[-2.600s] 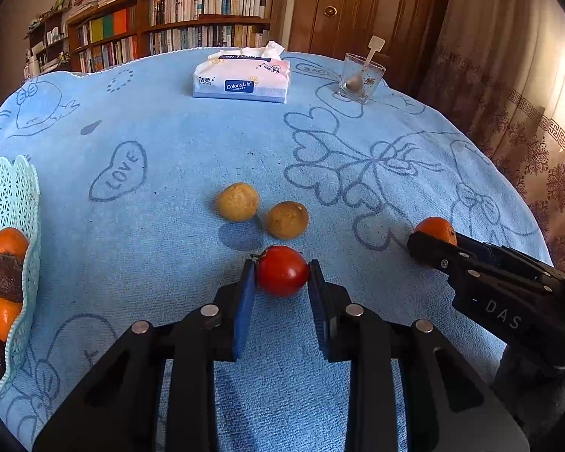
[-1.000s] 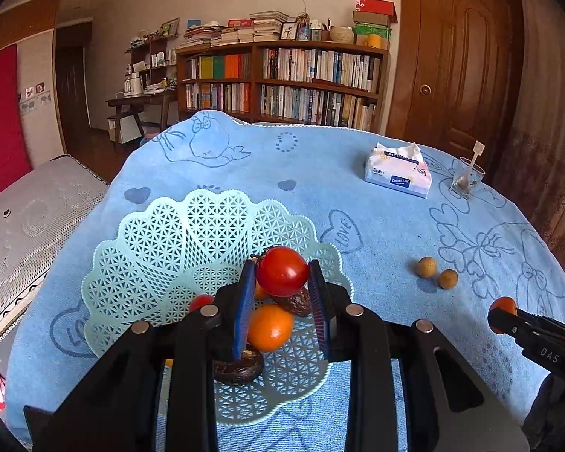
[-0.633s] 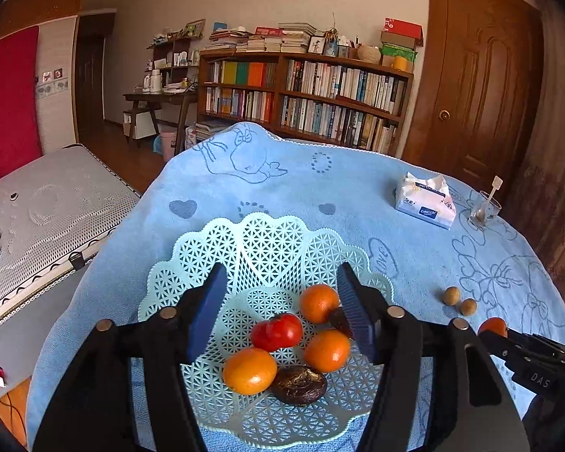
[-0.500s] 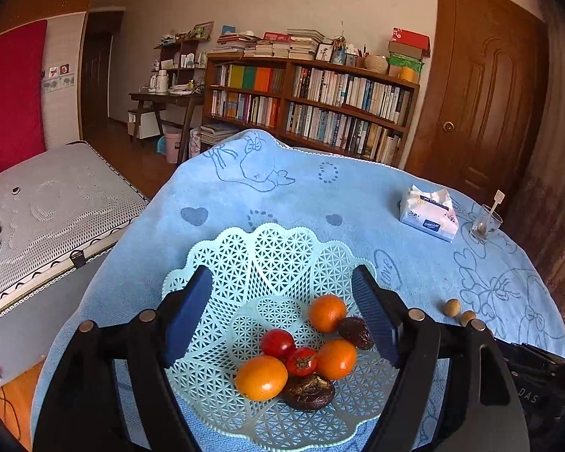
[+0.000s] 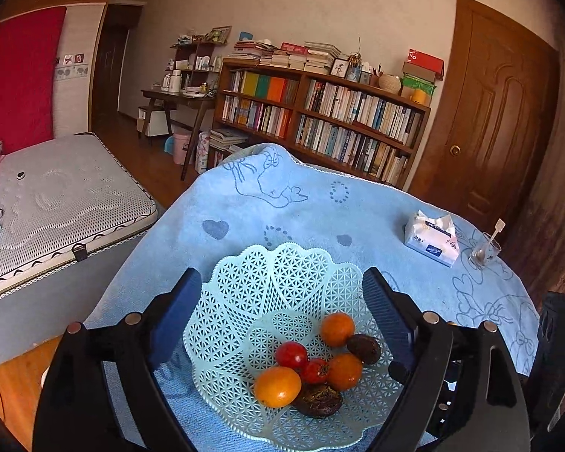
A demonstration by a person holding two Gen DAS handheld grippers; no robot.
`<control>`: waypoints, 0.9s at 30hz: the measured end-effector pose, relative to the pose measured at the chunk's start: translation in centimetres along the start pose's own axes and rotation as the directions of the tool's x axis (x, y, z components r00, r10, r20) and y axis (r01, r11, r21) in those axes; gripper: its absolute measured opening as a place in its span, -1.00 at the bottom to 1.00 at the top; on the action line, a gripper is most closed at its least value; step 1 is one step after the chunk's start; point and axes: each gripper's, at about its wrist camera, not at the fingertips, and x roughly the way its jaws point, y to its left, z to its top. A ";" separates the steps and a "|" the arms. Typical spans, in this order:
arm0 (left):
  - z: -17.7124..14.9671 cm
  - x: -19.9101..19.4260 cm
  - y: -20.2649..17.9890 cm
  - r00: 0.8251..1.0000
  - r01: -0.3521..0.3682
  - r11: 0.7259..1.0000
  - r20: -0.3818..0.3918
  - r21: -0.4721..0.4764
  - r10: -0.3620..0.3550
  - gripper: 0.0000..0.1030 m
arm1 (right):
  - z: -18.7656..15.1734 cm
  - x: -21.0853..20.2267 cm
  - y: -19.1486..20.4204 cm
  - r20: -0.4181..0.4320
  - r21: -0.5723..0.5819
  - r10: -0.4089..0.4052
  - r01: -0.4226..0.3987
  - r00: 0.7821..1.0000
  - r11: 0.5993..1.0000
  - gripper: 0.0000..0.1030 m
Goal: Organize fruits
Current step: 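Drop the tomato into the basket with the left tool while the right drops the tangerine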
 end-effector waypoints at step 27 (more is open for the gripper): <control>0.1 -0.1 0.8 1.000 0.006 1.000 -0.005 -0.027 -0.006 0.90 | 1.2 0.7 -1.7 0.042 0.103 -0.051 0.046 0.998 0.994 0.10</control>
